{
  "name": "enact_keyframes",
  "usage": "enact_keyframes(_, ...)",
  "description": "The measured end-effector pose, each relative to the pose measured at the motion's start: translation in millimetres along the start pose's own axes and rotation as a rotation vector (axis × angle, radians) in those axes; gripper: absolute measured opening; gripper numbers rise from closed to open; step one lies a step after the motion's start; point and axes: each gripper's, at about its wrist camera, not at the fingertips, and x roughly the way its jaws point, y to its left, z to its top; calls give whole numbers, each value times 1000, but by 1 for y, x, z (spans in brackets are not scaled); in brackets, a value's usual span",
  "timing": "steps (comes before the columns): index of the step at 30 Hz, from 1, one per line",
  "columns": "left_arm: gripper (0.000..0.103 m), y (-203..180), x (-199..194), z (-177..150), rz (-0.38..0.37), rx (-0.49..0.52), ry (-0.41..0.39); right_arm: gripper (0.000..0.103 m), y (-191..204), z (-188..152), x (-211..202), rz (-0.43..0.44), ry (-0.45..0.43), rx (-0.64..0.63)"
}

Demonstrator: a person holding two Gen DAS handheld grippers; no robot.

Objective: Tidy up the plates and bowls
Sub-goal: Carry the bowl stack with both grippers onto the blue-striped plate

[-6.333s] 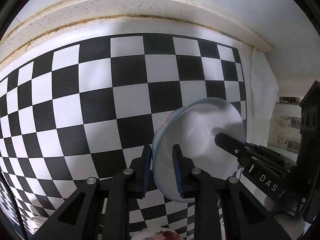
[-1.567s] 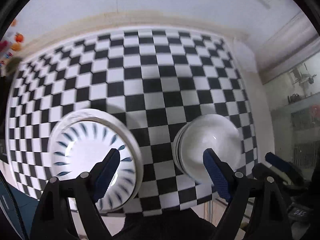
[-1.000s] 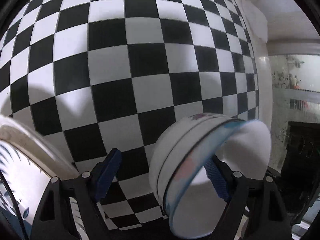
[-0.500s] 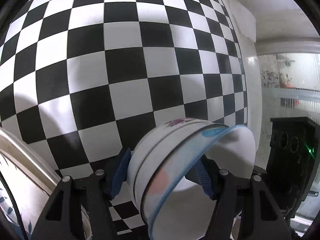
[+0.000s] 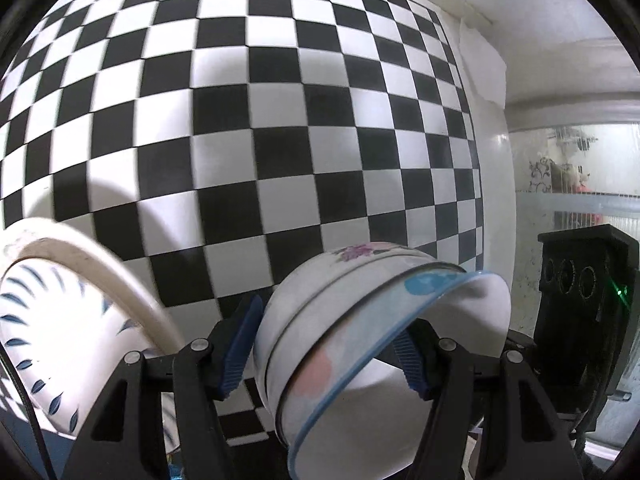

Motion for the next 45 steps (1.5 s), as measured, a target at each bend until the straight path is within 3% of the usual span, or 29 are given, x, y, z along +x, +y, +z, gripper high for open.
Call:
enact_keyframes(12,61,55,-67,-14,38,-114,-92,49,80,1,28,41,117,-113)
enact_keyframes(29,61,168,-94,-52,56,-365,-134,48,174,-13,134,47,346,-237)
enact_keyframes(45,61,191,-76,-56,40,-410,-104,48,182,-11,163,-13,376,-262)
